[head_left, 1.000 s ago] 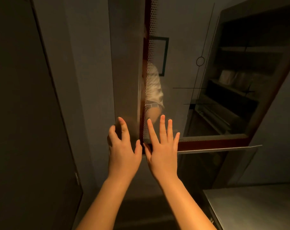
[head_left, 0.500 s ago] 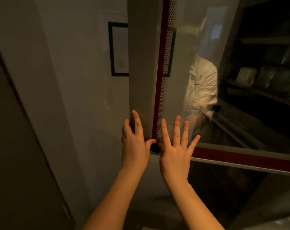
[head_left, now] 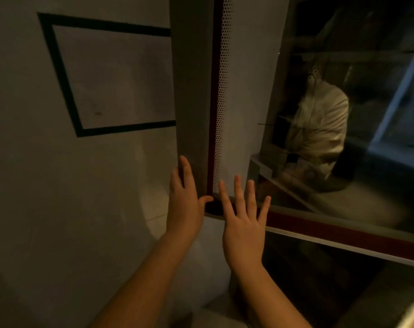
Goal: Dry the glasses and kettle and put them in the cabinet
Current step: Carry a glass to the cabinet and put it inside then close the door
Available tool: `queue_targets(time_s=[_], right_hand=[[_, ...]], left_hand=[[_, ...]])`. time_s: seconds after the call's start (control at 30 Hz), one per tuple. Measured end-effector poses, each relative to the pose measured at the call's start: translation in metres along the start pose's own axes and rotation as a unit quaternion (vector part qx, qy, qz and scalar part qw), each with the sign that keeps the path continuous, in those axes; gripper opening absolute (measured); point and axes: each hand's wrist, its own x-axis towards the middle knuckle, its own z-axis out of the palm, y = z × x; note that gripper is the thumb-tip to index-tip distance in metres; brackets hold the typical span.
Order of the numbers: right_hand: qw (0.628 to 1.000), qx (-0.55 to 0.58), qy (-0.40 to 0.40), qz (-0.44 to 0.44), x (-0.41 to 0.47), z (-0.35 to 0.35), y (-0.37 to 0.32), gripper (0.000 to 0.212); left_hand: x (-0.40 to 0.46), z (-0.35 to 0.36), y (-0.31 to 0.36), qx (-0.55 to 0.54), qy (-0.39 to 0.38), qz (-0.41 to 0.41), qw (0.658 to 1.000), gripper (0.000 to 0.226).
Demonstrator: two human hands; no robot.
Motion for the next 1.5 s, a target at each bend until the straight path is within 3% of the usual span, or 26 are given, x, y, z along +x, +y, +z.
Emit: queue_targets(time_s=[0.27, 0.4, 0.5, 0.67, 0.8, 1.2, 1.5], right_hand=[[0.998, -0.029, 0.034, 0.037, 0.055, 0.062, 0.020, 0.095], [0.996, -0.050, 0.048, 0.054, 0.081, 0.084, 0.038, 0.075], [0.995, -0.071, 0.040, 0.063, 0.098, 0.096, 0.053, 0.072], [0.989, -0.106, 0.038, 0.099, 0.121, 0.113, 0.081, 0.078], [0.982, -0.128, 0.018, 0.137, 0.132, 0.121, 0.102, 0.060], [0.957, -0.207, -0.036, 0.203, 0.143, 0.145, 0.156, 0.083], [0.950, -0.231, -0.038, 0.207, 0.143, 0.153, 0.158, 0.088]], left_hand=[[0.084, 0.053, -0.017, -0.057, -0.047, 0.032, 0.997, 0.110], [0.120, 0.085, -0.019, -0.110, -0.073, 0.048, 0.990, 0.105], [0.140, 0.115, -0.020, -0.106, -0.092, 0.068, 0.988, 0.099], [0.156, 0.164, -0.020, -0.114, -0.120, 0.146, 0.975, 0.083], [0.171, 0.198, -0.015, -0.130, -0.150, 0.187, 0.962, 0.084], [0.193, 0.278, 0.007, -0.139, -0.254, 0.214, 0.933, 0.079], [0.198, 0.289, 0.001, -0.138, -0.263, 0.215, 0.930, 0.073]])
